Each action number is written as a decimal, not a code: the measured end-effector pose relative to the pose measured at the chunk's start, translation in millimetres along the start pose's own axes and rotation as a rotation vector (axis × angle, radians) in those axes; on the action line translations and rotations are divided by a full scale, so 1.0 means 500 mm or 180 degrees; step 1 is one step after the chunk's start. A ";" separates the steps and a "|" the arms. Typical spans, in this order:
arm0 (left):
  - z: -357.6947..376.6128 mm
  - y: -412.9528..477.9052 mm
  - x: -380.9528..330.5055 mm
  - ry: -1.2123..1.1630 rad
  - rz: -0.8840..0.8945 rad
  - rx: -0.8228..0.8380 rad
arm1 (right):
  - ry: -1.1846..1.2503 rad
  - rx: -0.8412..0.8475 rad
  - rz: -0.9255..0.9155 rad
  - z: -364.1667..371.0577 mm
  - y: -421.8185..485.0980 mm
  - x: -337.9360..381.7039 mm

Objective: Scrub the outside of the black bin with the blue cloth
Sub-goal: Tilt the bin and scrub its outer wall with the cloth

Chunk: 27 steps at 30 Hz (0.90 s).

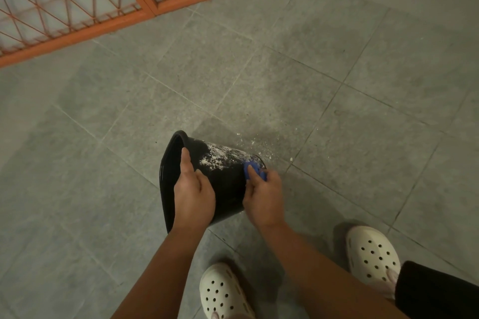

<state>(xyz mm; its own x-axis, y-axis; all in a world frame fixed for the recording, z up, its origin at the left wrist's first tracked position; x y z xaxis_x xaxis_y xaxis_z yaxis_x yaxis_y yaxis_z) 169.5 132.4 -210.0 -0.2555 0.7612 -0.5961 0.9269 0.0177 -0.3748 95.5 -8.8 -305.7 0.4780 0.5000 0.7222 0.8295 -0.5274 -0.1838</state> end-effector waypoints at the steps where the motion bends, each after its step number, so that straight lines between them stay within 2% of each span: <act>1: -0.001 0.001 -0.001 0.0037 0.0020 -0.0003 | 0.0009 0.0020 -0.0094 0.001 -0.007 0.014; 5: -0.005 0.007 0.006 0.0081 -0.0012 -0.0001 | -0.0209 0.0184 -0.0555 0.014 0.014 0.046; 8: -0.008 0.002 0.004 0.0031 -0.0019 -0.0046 | -0.0343 0.0282 -0.0254 0.021 0.038 -0.003; 11: 0.001 0.006 0.000 0.0025 0.0029 -0.0002 | -0.0342 0.0127 -0.0047 0.007 0.024 -0.009; 13: -0.005 0.013 0.001 0.0049 0.0026 -0.0031 | -0.0286 0.0033 -0.0292 0.003 0.006 0.032; 15: -0.012 0.018 0.008 0.0058 -0.0004 -0.0041 | -0.0308 0.0143 -0.0624 0.014 0.006 0.067; 17: -0.019 0.017 0.013 0.0006 -0.0077 -0.0069 | -0.0413 0.0256 -0.0705 0.027 0.023 0.065; 20: -0.023 0.008 0.003 -0.0069 -0.0078 -0.0092 | -0.0391 0.0231 -0.0386 0.025 0.052 0.008; 23: -0.017 0.011 0.000 -0.0072 -0.0075 -0.0039 | 0.0032 0.0190 0.0213 0.016 0.042 -0.033; 24: -0.019 0.014 0.002 -0.0073 -0.0098 -0.0042 | 0.0119 0.0188 0.0147 0.014 0.032 -0.017; 27: -0.028 0.025 0.016 -0.0124 -0.0149 -0.0070 | -0.0075 0.0174 -0.0695 0.022 0.009 0.061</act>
<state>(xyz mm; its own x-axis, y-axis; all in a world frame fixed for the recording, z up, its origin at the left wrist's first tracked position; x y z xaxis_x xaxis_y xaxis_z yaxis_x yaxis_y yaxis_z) 183.2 147.7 -209.3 -0.3089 0.7333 -0.6057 0.9194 0.0672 -0.3876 117.1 11.6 -291.9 0.2915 0.6144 0.7332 0.9281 -0.3673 -0.0611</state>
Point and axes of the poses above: each hand's wrist, its own y-axis towards the middle knuckle, its own z-axis out of the palm, x = y × z, the point moved 10 cm from there along y, towards the middle knuckle
